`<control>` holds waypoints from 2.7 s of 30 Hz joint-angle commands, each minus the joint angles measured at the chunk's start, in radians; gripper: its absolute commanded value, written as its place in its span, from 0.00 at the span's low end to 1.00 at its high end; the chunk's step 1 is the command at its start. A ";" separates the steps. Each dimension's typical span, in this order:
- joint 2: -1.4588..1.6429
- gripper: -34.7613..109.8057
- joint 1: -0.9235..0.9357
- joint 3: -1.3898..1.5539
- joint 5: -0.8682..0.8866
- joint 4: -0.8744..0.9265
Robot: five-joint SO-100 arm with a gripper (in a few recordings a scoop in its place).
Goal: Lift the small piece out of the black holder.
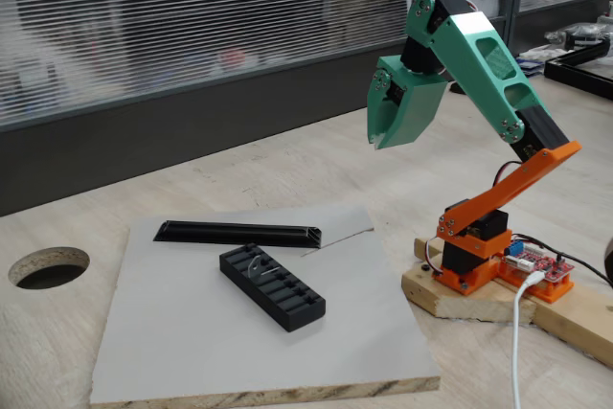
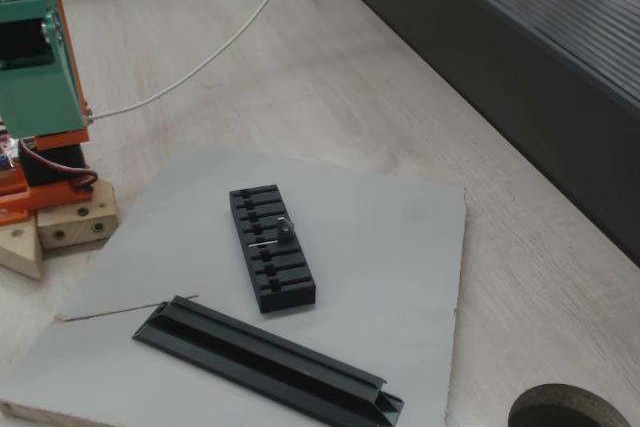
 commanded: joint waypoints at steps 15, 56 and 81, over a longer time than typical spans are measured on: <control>0.008 0.30 0.011 0.006 0.012 0.031; -0.181 0.30 -0.540 -0.006 0.442 -0.299; -0.522 0.30 -0.871 -0.012 0.787 -0.545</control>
